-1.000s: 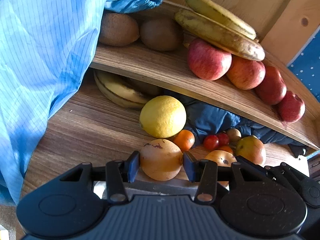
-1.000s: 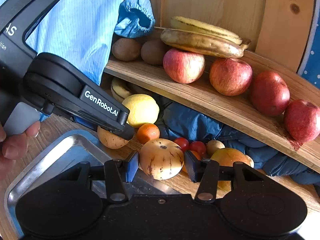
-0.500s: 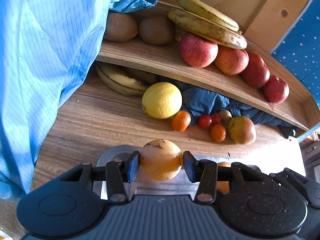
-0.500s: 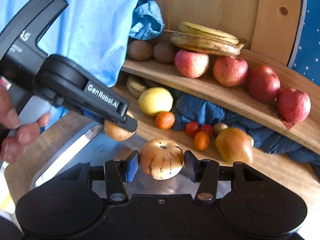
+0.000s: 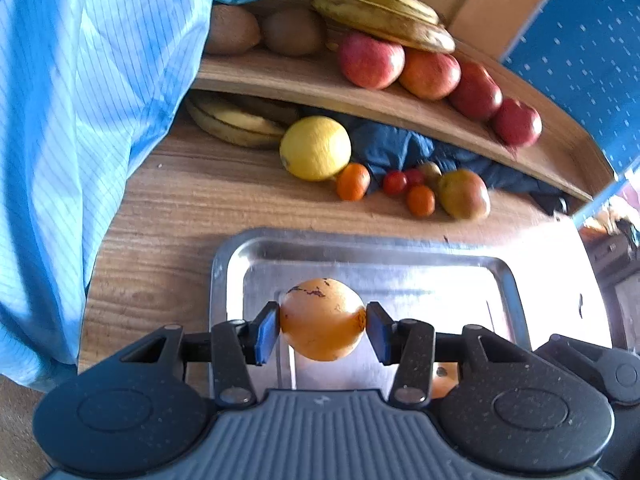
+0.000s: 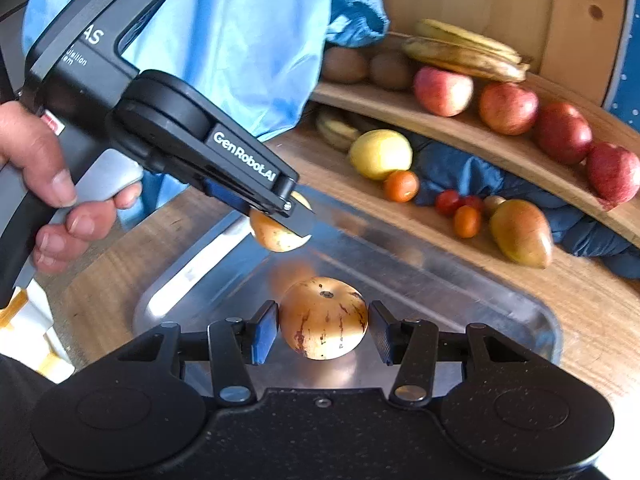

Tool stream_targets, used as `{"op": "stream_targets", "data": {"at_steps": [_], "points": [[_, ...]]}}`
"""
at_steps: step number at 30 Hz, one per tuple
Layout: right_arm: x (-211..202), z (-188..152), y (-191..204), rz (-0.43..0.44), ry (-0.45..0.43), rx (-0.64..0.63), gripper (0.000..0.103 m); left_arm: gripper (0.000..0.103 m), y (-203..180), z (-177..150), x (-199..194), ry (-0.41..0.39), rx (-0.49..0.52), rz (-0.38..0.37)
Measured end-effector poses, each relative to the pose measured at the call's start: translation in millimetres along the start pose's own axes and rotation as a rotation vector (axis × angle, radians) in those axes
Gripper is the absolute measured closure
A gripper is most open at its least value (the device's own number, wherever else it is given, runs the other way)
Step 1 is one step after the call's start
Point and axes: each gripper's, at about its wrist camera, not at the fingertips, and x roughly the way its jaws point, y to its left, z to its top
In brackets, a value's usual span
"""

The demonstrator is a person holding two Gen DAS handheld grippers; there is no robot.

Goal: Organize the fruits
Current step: 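Carry both fruits onto the steel tray and open both tools to release them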

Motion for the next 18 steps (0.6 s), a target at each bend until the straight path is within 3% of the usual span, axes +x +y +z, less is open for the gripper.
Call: {"op": "stream_targets", "data": {"at_steps": [18], "points": [[1,-17,37,0.002,0.065,0.054,0.052,0.052,10,-18,-10,0.081,0.089,-0.039]]}}
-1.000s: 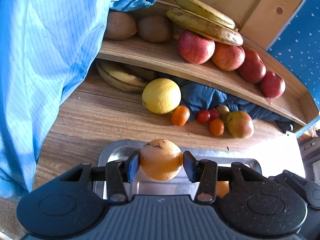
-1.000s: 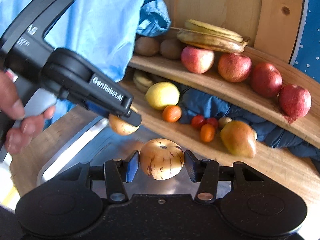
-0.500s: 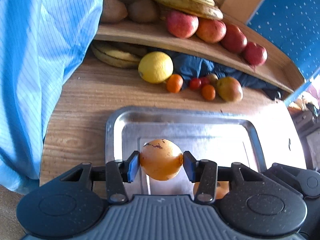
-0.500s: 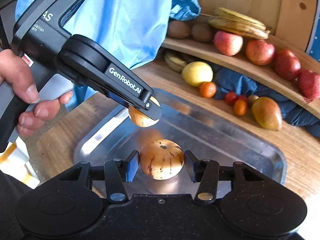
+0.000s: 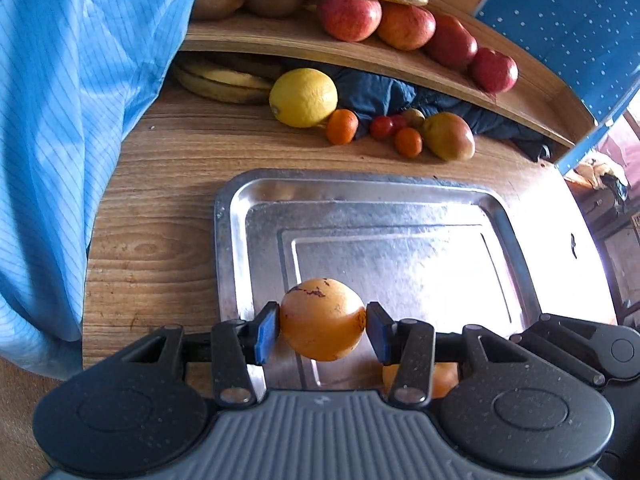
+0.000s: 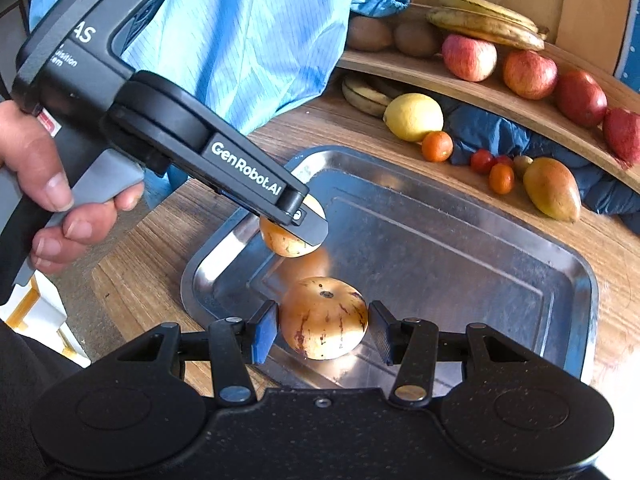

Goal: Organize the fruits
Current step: 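Carry both fruits onto the steel tray and open both tools to release them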

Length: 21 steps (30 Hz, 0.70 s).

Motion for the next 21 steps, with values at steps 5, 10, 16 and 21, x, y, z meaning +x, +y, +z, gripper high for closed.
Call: {"op": "stream_targets", "data": {"at_steps": [5,10,16,21], "points": [[-3,-3,3,-0.024,0.001,0.024,0.052,0.052,-2,-3,1,0.021,0.037,-0.004],[-5,-5,6,-0.044,0.007,0.049,0.051,0.052,-2,-7,1,0.036,0.066,-0.005],[-9,-9,12,-0.059,0.002,0.088,0.051,0.052,0,-10,-3,0.035,0.088,-0.015],[-13,-15,18,-0.076,0.001,0.117,0.043,0.045,3,-12,-10,0.034,0.11,-0.029]]}}
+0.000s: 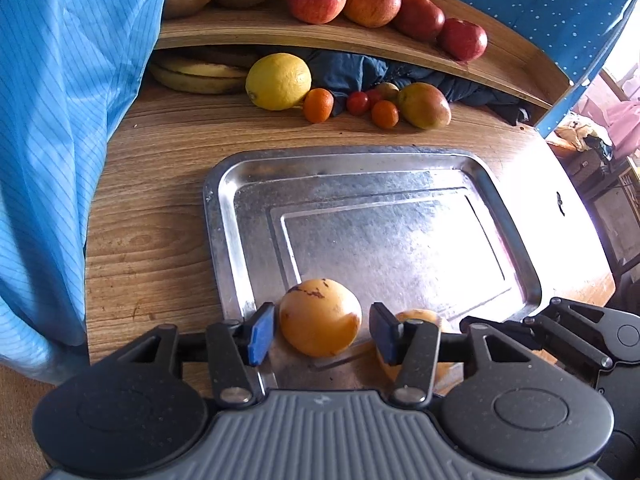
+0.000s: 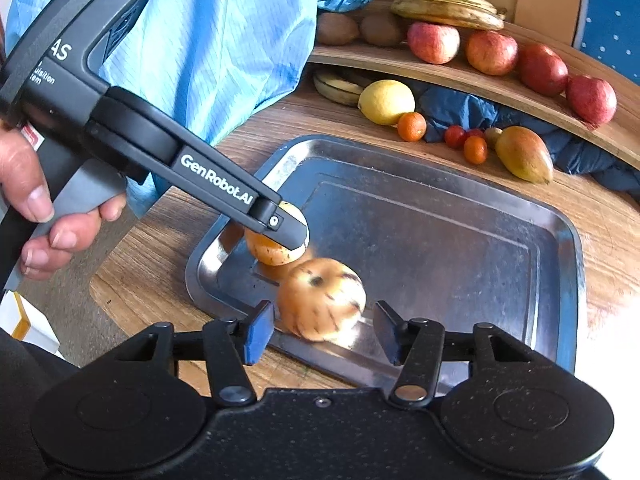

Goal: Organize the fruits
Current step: 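Carry both fruits onto the steel tray and open both tools to release them, then move the left tool toward the lemon while the right moves toward the mandarin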

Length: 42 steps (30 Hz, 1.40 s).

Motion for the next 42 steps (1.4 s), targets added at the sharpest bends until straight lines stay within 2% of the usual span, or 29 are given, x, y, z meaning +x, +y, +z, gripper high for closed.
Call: {"op": "stream_targets", "data": {"at_steps": [3,5,7,13,15,23,28,35,42], "points": [[-3,-2,2,-0.012,-0.007,0.017,0.035,0.035,-1,-4,-8,-0.012,0.024,0.003],[-5,-3,3,-0.022,-0.007,0.033,0.03,0.024,-1,-7,-13,-0.022,0.036,0.013],[-5,-4,2,-0.031,-0.005,0.052,0.027,0.018,0,-9,-19,-0.038,0.045,0.027],[-8,-4,-1,-0.067,0.01,0.102,0.008,0.002,4,-10,-35,-0.072,0.099,0.033],[-9,-3,0,-0.093,0.026,0.09,0.003,0.001,6,-11,-37,-0.06,0.133,0.029],[-17,-1,0,-0.186,0.03,0.044,0.001,0.001,10,-20,-36,0.013,0.222,0.061],[-20,0,-8,-0.225,0.022,0.051,0.001,0.001,12,-16,-28,0.06,0.21,0.112],[-16,8,-29,-0.258,-0.002,0.064,0.001,0.001,14,4,-26,0.037,0.142,0.153],[-13,19,-58,-0.268,-0.031,0.081,0.001,0.001,6,32,-17,-0.029,0.101,0.202]]}}
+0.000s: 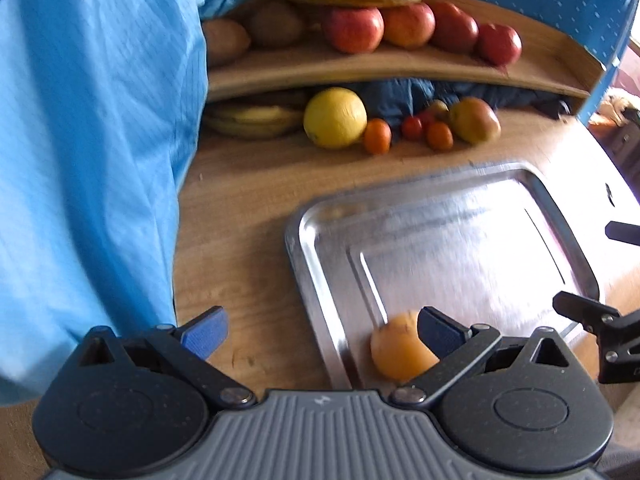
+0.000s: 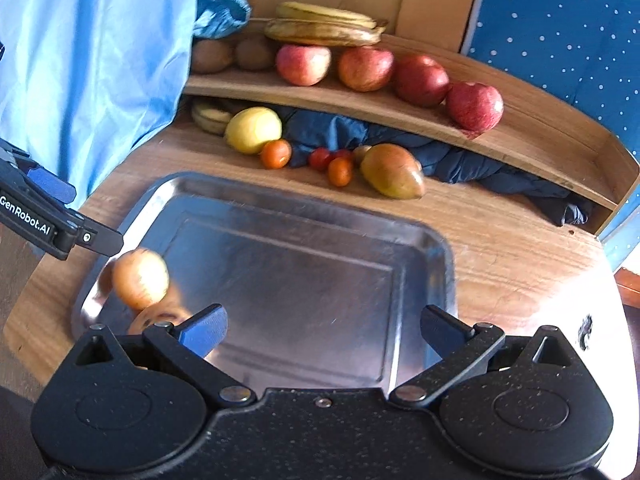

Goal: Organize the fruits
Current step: 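Move the left tool toward the lemon while the right moves toward the mandarin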

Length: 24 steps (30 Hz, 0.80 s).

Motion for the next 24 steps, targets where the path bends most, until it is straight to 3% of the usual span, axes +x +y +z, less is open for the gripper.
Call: {"op": "stream_targets", "data": {"at_steps": [11,24], "points": [[26,30,-31,0.066,-0.034,-0.043,0.001,0.001,-9,56,24,-0.063,-0.053,0.028],[71,81,-14,0.175,-0.091,-0.245,0.001,0.001,7,115,56,-0.086,-0.157,0.072]]}}
